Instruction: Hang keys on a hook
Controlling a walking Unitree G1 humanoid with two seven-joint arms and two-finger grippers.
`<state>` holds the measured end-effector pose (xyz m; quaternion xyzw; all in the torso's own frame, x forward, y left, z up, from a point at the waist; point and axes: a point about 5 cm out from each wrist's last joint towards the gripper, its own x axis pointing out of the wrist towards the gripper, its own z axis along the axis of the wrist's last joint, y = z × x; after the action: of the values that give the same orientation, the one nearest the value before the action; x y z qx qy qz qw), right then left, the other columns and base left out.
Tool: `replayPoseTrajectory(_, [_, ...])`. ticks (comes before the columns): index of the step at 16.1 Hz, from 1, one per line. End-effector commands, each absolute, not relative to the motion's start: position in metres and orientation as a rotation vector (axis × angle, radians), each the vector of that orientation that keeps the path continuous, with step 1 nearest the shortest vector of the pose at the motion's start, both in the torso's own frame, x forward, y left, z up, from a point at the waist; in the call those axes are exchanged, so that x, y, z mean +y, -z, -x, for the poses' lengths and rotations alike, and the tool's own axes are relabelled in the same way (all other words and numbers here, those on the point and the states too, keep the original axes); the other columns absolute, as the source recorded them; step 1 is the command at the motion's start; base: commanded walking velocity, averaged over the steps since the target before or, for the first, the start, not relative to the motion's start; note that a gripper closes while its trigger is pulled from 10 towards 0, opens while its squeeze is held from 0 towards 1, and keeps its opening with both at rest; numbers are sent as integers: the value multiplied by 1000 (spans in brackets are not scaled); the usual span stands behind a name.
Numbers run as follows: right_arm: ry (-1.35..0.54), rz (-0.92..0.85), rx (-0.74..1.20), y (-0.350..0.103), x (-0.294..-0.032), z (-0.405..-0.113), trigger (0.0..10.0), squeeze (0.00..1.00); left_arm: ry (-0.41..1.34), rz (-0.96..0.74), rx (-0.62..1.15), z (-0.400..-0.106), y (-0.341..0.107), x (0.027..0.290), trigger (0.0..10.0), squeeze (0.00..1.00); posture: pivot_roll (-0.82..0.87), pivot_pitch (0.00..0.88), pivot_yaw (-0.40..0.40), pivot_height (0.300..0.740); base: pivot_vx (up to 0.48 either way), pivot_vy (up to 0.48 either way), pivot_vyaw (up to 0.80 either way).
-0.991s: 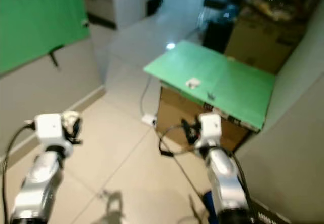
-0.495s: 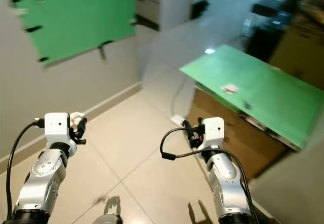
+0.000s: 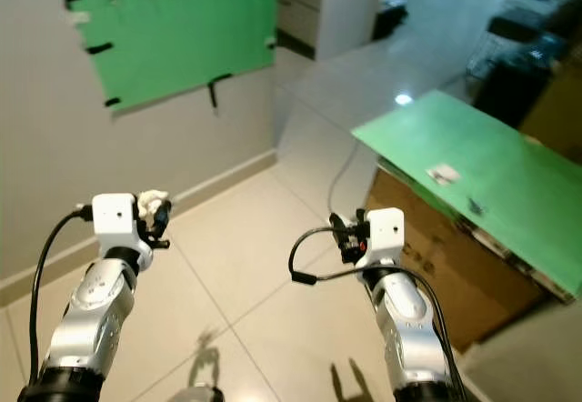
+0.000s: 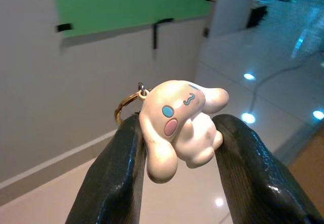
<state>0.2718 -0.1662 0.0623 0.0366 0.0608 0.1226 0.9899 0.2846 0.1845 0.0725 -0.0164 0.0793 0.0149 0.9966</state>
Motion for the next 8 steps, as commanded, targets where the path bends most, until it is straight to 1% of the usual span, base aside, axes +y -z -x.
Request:
replayPoseTrajectory(1, [-262, -87, 124, -65, -163, -276, 10000, 0, -55, 39, 132, -285, -78, 189, 10000, 0, 16, 0, -13, 740, 431, 0, 475])
replayPoseTrajectory(8, [-293, -93, 125, -66, -158, -280, 10000, 0, -65, 45, 128, -282, -77, 190, 10000, 0, 31, 0, -25, 740, 438, 0, 475])
